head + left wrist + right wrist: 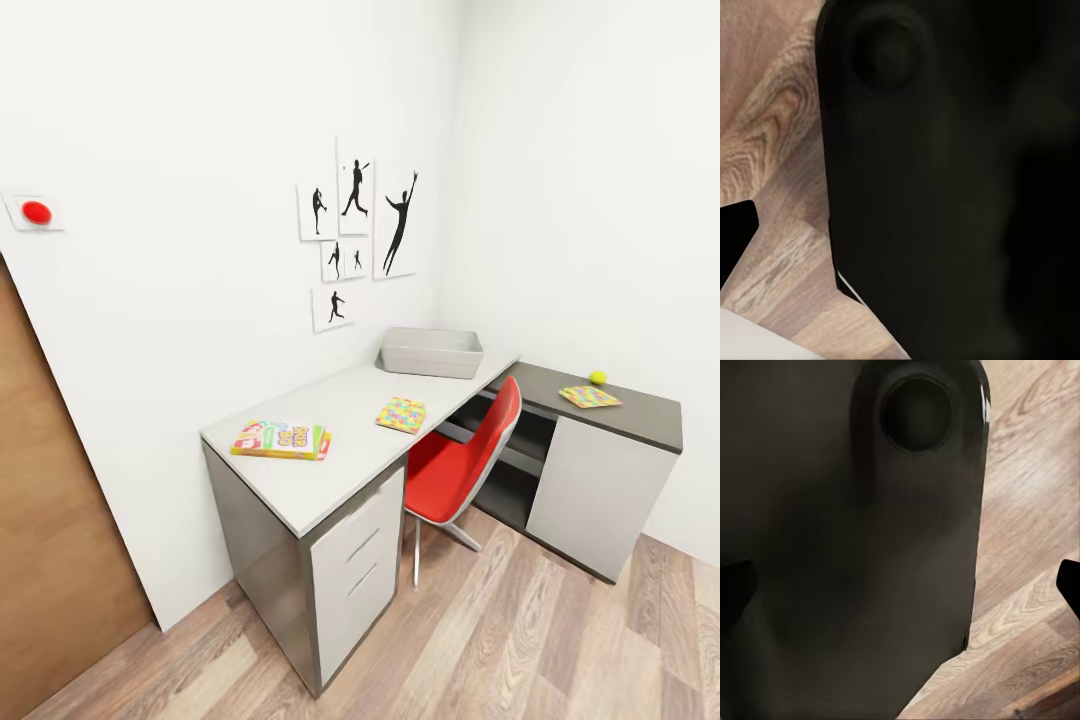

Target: Put all the toys in the child's room - the three board games (two on the bed and one on the table), the two jigsaw puzzles on the table, and the tennis ball on the table - inside the toy box on the table in the child's room.

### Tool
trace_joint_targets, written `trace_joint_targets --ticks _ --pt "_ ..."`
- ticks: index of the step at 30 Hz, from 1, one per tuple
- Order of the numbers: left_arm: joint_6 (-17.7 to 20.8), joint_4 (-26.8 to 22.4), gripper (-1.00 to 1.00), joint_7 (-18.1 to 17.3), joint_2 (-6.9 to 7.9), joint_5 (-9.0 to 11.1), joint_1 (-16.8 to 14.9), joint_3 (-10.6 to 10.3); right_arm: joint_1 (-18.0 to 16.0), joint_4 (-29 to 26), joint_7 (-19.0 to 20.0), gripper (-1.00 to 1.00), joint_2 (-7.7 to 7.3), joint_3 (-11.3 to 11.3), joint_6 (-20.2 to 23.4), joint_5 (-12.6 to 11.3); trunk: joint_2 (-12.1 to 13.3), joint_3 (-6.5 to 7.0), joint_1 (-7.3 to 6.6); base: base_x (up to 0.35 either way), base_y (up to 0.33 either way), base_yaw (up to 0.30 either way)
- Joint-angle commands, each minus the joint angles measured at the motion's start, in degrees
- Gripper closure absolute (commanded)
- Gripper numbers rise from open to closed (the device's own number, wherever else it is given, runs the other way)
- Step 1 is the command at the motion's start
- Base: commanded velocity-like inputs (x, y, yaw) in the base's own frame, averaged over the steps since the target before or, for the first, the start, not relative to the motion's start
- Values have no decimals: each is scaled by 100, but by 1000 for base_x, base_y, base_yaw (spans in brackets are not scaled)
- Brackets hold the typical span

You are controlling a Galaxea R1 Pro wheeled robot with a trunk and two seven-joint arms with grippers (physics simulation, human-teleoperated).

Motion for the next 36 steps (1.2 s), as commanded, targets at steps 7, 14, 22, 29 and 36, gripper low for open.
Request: trace_joint_targets --ticks 7,14,22,29,36 --pt "9 -9 -100 -9 -35 8 -10 -9 -10 0 10 -100 25 0 -1 -49 -1 -3 0 0 0 0" --pt "9 -9 -100 -9 -63 9 -10 5 -10 0 9 -100 205 -6 -5 -65 -1 -3 0 0 0 0" --pt "9 -9 -100 -9 -52 9 -10 -4 -10 0 11 -100 203 -14 10 -78 -1 -3 0 0 0 0" --pt "9 -9 -100 -9 -53 9 -10 7 -10 0 9 -100 198 -1 -52 -32 -1 -3 0 0 0 0" --pt "9 -9 -100 -9 -53 9 -10 -3 -10 0 9 -100 178 -5 -241 -26 -1 -3 0 0 0 0"
